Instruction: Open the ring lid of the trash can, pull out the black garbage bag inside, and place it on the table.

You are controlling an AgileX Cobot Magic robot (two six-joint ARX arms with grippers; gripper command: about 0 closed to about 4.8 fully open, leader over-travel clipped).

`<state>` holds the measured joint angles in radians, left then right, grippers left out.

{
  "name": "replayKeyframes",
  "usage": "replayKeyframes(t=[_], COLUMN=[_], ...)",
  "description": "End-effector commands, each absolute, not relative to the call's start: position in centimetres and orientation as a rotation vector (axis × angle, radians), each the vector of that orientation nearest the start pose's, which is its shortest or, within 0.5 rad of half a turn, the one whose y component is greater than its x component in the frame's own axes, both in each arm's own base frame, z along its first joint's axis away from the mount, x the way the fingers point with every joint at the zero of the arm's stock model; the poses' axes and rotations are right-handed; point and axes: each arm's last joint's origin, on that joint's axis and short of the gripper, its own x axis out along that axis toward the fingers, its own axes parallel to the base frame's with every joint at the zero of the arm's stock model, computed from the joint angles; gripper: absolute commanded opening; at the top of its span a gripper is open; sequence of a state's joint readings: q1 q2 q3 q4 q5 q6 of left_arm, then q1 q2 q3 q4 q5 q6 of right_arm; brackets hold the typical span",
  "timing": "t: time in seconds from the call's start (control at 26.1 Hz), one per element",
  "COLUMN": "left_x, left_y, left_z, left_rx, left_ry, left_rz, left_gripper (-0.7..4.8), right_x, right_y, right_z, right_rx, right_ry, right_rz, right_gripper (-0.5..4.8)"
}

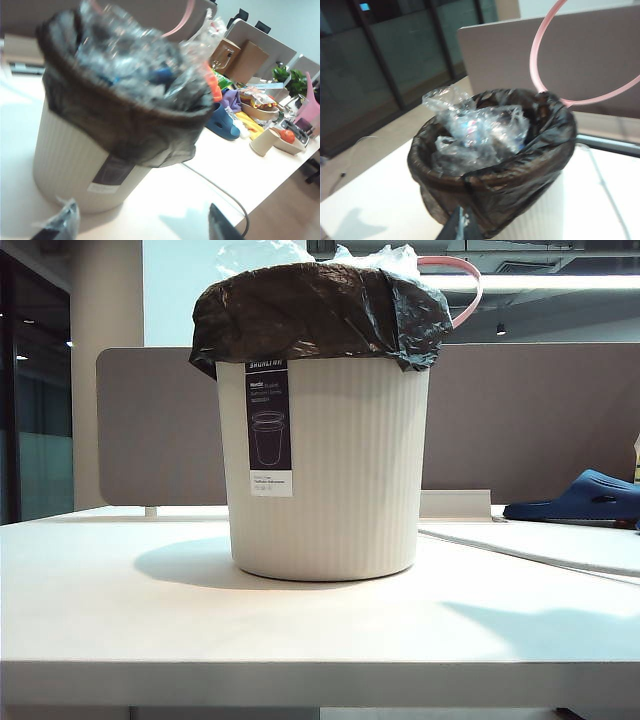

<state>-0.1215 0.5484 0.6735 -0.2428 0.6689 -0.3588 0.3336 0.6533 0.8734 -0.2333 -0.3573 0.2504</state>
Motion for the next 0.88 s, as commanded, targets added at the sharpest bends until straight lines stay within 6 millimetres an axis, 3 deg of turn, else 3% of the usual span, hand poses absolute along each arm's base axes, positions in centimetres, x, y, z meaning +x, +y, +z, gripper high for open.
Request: replayKeyframes(t=[0.04, 0.38, 0.5, 0.73, 0.88], left_x=[12.5, 15.9, 17.4, 20.3, 21.9], left_y=[-3.3, -3.8, -4.1, -4.5, -4.8], left_z=[31.2, 29.0, 28.4, 27.1, 26.1], left_rx=[-0.444, -0.618, -0.654, -0.710, -0.761], left_ry=[0.194, 0.230, 0.257, 0.286, 0.302], left_rz=[-0.774, -0.802, -0.810, -0.848, -0.865], left_gripper=[3.32, 3.32, 3.32, 3.32, 3.32], right_x=[12.3, 13.1, 13.3, 14.0, 14.8], right_y=[5.5, 5.8, 5.9, 6.3, 6.6], right_z=[37.2, 35.3, 34.8, 34.5, 34.1], right_rx=[0.304, 0.363, 0.375, 0.381, 0.405], right_ry=[0.057, 0.063, 0.070, 0.097, 0.131], right_rz=[0.733, 0.751, 0.750, 0.771, 0.785], right_gripper=[0.00, 0.14, 0.63, 0.70, 1.17])
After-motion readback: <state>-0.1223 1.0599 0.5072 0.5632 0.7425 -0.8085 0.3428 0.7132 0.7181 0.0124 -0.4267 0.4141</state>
